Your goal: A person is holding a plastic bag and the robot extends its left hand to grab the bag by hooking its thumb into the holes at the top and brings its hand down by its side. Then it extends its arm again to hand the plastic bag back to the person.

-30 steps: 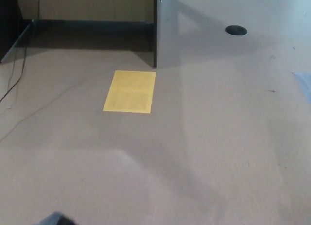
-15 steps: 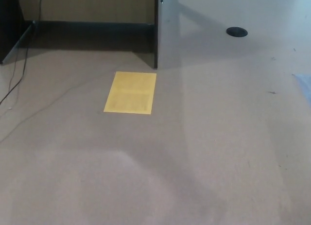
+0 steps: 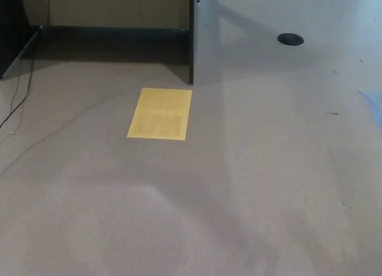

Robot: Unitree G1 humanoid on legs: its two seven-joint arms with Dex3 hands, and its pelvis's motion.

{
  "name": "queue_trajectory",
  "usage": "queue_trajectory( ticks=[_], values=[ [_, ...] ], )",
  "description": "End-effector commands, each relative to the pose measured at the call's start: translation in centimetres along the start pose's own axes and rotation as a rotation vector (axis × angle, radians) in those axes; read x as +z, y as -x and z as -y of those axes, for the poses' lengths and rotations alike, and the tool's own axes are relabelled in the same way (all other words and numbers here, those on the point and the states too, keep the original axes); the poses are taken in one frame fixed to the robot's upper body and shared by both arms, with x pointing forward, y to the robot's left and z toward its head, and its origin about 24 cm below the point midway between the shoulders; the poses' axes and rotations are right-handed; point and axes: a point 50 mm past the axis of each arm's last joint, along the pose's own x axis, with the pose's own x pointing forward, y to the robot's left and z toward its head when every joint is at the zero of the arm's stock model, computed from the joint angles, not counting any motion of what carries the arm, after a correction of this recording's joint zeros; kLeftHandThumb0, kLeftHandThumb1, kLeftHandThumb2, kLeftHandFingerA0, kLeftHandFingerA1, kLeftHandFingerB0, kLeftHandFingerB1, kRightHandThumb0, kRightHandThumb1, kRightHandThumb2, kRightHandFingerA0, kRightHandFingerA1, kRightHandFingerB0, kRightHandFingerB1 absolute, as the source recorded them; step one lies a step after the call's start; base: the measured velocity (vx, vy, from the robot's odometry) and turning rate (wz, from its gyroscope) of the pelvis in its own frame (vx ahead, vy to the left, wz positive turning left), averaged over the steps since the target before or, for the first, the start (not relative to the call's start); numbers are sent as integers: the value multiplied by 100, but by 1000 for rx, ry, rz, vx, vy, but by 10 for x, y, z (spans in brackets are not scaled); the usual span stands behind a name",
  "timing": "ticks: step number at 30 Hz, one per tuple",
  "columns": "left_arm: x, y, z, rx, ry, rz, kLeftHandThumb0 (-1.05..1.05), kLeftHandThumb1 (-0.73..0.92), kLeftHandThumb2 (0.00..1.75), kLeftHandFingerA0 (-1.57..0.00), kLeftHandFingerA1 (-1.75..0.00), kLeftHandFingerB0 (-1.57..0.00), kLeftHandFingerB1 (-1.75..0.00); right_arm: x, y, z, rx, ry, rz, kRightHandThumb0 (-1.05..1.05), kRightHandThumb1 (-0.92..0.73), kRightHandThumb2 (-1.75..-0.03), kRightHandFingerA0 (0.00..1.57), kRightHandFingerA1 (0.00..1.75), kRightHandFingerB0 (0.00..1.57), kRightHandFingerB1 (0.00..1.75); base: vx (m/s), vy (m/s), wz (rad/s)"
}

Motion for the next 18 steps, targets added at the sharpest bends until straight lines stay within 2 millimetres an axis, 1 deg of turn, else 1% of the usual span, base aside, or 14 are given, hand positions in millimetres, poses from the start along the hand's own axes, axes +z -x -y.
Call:
queue_trajectory(
  ticks=[1,2,3,4,6,7,8,9,10,12,13,15,16,18],
  values=[
    [6,-31,-19,178,23,73,3,66,65,-89,-164,-73,-140,-8,3,0,0,0,-24,-35,-69,-61,63,45,57,40,0,0,0],
    [12,-40,-24,208,56,109,-3,58,92,-121,-138,-85,-114,-8,3,0,-1,-3,-28,-36,-69,-61,63,45,57,40,0,0,0],
    [19,-50,-29,236,93,150,-3,58,92,-121,-138,-85,-114,-8,3,-1,-4,-8,-30,-36,-69,-61,63,45,57,40,0,0,0],
    [23,-55,-32,247,108,179,-3,74,71,-89,-166,-78,-128,-8,3,0,-6,-11,-29,-35,-69,-61,63,45,57,40,0,0,0],
    [33,-66,-39,269,143,231,-2,73,72,-87,-164,-78,-128,-8,3,0,-7,-15,-27,-35,-69,-61,63,46,57,40,0,0,0],
    [41,-74,-44,310,177,256,0,68,73,-90,-159,-87,-126,-9,3,0,-8,-20,-27,-35,-69,-61,63,46,58,41,0,0,0],
    [50,-82,-51,343,208,292,1,69,75,-89,-162,-84,-130,-9,4,0,-9,-21,-31,-35,-69,-61,63,46,58,40,0,0,0],
    [61,-90,-58,369,231,335,11,53,95,-120,-136,-92,-115,-10,4,-1,-8,-18,-33,-35,-69,-61,64,46,57,40,0,0,0],
    [74,-98,-68,397,251,383,11,53,95,-120,-136,-92,-115,-11,5,-2,-5,-13,-34,-35,-69,-61,64,46,57,40,0,0,0],
    [95,-112,-82,452,265,471,9,51,103,-122,-135,-95,-113,-11,5,-2,-7,-16,-36,-35,-69,-61,64,46,57,40,0,0,0],
    [103,-116,-87,469,279,502,5,52,104,-127,-139,-96,-114,-12,5,-3,-5,-12,-36,-36,-70,-61,64,46,56,40,0,0,0],
    [121,-121,-98,491,303,559,2,51,105,-129,-141,-98,-117,-14,6,-4,-3,-6,-37,-36,-70,-61,64,46,57,40,0,0,0],
    [135,-125,-105,516,320,619,2,52,104,-127,-139,-96,-112,-14,6,-4,-4,0,-36,-36,-69,-59,66,45,57,39,0,0,0],
    [151,-130,-114,542,323,661,-8,56,108,-126,-136,-91,-108,-15,7,-5,-1,-3,-31,-36,-70,-59,66,46,58,40,0,0,0]
  ],
)
